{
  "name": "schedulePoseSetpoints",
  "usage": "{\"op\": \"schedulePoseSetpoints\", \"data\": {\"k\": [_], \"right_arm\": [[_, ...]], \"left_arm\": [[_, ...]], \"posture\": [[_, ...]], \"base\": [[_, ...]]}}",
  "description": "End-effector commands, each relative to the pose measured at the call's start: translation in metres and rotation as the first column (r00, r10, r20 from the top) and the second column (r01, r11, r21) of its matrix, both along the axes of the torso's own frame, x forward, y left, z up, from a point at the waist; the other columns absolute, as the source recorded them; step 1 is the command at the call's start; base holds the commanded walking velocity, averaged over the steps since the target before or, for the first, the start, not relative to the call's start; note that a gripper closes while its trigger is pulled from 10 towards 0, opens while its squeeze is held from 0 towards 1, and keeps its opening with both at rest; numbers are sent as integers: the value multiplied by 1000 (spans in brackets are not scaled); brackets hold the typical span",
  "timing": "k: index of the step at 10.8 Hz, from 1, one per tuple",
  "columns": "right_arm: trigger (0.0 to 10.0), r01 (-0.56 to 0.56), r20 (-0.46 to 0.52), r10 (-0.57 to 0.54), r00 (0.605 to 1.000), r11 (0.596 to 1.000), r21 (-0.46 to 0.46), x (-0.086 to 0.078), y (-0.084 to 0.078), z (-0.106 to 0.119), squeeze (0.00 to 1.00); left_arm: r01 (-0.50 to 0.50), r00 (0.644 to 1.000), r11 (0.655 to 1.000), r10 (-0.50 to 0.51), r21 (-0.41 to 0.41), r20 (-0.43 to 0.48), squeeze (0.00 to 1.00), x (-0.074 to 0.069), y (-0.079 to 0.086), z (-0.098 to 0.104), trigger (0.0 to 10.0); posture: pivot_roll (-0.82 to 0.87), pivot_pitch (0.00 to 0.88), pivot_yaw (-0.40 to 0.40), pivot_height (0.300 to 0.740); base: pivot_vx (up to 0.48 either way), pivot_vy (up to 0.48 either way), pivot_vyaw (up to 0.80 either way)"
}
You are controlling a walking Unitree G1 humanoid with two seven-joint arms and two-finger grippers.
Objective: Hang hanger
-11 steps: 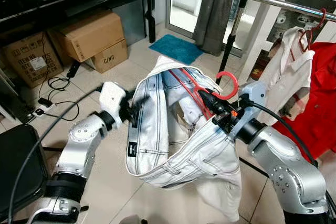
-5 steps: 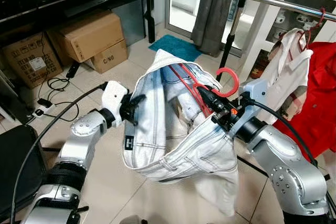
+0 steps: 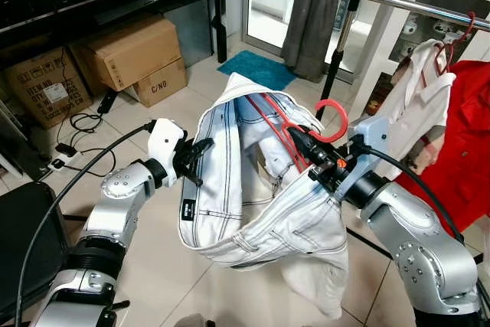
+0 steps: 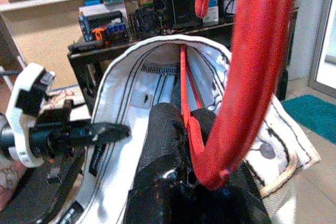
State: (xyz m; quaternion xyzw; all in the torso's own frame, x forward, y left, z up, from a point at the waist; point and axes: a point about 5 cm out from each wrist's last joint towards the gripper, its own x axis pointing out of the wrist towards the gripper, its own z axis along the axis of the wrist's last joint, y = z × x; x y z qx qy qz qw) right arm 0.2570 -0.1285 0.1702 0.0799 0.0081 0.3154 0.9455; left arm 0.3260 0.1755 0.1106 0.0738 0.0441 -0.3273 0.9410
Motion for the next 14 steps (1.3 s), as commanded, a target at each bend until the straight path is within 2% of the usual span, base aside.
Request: {"op": "schedulePoseSetpoints", "data": {"k": [1,3,6,8,10,11,12,13,14], "right_arm": [[0,1,27,-1,1000,1000,-9,0,1,4,0],[0,17,6,-17,1000,1000,-14,3,3,0,0],[0,-41,47,49,998,987,-153,2,9,-13,0],[0,-144,-2,146,989,976,-165,-5,11,-21,0],[0,-283,-41,280,959,945,-166,-17,10,-24,0],[0,-336,-45,333,942,930,-153,-23,8,-23,0],[0,-326,-20,326,945,941,-90,-24,4,-17,0],[0,-321,0,321,947,947,6,-24,0,-9,0],[0,-307,44,304,952,938,163,-23,-5,2,0]], "left_arm": [[-20,999,1000,20,-8,40,0,2,6,10,0],[-38,993,999,40,-18,107,0,1,13,29,0],[-56,979,998,62,-33,196,0,4,21,60,0],[-135,959,991,136,-19,250,0,15,32,83,0],[-233,934,972,229,-19,274,0,25,48,98,0],[-301,913,953,300,-39,277,0,32,60,105,0],[-362,897,930,364,-55,251,0,38,70,105,0],[-463,854,883,469,-83,224,0,43,83,100,0],[-551,810,826,563,-118,161,0,45,93,90,0]], "posture": [[-83,0,20,740],[-74,0,13,740],[-65,0,8,740],[-52,0,5,740],[-60,0,17,740],[-63,0,21,740],[-65,0,22,740],[-66,0,21,740],[-70,0,23,740]], "base": [[0,0,0],[0,0,0],[0,0,0],[0,0,0],[0,0,0],[0,0,0],[0,0,0],[0,0,0],[0,0,0]]}}
